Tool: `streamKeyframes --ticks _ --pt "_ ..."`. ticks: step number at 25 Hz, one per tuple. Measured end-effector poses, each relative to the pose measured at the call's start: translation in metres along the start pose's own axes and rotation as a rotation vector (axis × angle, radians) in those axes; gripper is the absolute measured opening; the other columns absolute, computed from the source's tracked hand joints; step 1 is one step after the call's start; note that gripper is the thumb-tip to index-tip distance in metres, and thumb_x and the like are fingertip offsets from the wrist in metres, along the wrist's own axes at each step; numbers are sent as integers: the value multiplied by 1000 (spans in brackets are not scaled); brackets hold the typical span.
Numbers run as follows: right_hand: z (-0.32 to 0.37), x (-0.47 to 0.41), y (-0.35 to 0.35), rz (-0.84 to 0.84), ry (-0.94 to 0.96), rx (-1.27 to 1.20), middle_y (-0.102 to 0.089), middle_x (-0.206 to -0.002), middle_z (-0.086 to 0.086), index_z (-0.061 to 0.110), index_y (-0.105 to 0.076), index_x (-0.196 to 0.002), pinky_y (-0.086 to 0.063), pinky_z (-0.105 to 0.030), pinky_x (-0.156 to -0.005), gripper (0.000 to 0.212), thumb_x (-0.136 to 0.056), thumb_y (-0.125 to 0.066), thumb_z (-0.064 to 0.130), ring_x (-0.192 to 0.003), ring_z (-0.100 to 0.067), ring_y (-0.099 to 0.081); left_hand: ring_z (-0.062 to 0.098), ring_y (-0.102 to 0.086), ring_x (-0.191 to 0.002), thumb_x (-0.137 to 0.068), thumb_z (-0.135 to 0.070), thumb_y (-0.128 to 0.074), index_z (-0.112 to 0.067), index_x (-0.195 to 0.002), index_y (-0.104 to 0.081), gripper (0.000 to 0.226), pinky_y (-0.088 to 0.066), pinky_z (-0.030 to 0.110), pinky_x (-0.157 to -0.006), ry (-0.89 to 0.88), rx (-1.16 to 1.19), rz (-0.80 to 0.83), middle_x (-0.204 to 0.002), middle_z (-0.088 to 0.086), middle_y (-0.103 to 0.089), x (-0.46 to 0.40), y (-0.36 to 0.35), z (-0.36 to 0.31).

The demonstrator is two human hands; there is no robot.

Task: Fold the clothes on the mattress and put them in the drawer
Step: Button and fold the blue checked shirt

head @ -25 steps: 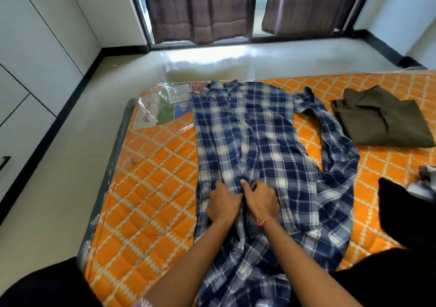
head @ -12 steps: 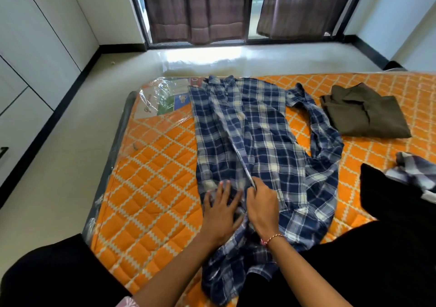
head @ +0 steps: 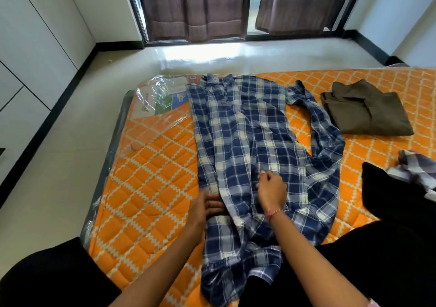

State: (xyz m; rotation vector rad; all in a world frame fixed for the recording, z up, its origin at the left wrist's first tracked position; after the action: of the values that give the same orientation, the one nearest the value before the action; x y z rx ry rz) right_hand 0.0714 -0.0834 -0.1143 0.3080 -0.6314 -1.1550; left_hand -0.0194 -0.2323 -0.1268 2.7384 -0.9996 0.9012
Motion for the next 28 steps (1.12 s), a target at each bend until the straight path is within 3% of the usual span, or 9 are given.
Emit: streamKeyframes --ticks 3,6,10,14,18,20,23,26,28 --pt "-1 -24 -20 161 -176 219 -62 -81 -11 2 -64 -86 -44 -29 -65 48 -99 -43 43 -75 -26 -59 23 -63 -58 -89 -50 -57 -6 -77 -66 47 -51 28 -55 181 -141 -57 -67 8 -66 -16 -17 -18" --pt "8 -43 -30 197 -158 2 -54 -73 -6 2 -65 -80 -40 -29 -61 32 -98 -48 22 -66 -21 -51 22 -44 -58 -93 -13 -58 -8 -71 -55 23 -36 27 -57 96 -396 -223 -66 16 -49 -21 -29 -13" --pt "-11 -63 -10 81 -290 -194 -52 -58 -5 9 -55 -63 -41 -29 -48 33 -93 -48 22 -47 -17 -47 13 -30 -52 -99 -10 -43 12 -110 -56 27 -21 27 -48 72 -420 -364 -67 17 -48 -24 -14 11" --pt "3 -61 -22 242 -153 38 -60 -67 -7 12 -55 -66 -53 -36 -59 33 -94 -56 31 -60 -22 -59 13 -45 -60 -99 -19 -48 -2 -108 -57 21 -30 27 -50 -122 -680 -350 -77 2 -56 -19 -18 8" --pt "8 -66 5 -44 -64 314 -65 -101 -14 7 -61 -95 -44 -35 -71 30 -96 -52 35 -90 -31 -61 18 -58 -87 -96 -36 -50 -18 -129 -37 39 -43 28 -61 -270 -1208 -332 -109 1 -61 -5 -18 10" --pt "8 -56 0 -152 171 525 -52 -133 -15 11 -49 -126 -41 -44 -94 41 -97 -48 39 -122 -32 -48 22 -51 -116 -97 -35 -46 -19 -142 -31 50 -45 35 -87 -484 -1356 -384 -134 4 -50 -8 -33 8" --pt "-2 -30 -32 114 529 763 -1 -160 -8 25 -15 -151 -5 -54 -115 56 -101 -26 46 -148 -26 0 27 -5 -148 -101 -41 -32 -21 -152 -12 59 -14 49 -115 -535 -1435 -240 -160 10 -5 -22 -54 6" --pt "-40 -26 -34 266 477 873 24 -156 -3 34 15 -147 12 -55 -114 65 -96 -16 59 -145 -24 20 23 30 -140 -93 -63 -10 -27 -147 22 71 20 44 -113 -409 -1545 -97 -153 4 32 -29 -39 38" --pt "-53 -24 -32 226 471 852 30 -152 -3 36 23 -141 15 -54 -113 67 -94 -15 64 -144 -23 23 26 21 -144 -89 -68 -8 -25 -148 19 78 13 44 -115 -371 -1483 -213 -155 7 27 -23 -25 49"
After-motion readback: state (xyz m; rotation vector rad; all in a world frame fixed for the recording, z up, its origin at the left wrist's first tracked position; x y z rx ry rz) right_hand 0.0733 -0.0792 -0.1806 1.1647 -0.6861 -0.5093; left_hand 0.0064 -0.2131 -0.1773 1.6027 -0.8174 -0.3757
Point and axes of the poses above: each hand's wrist, its own x-axis away from the middle knuckle, its own y-axis out of the back of the hand, z = x × y, the point moved 2 cm from there along -x, towards the middle knuckle
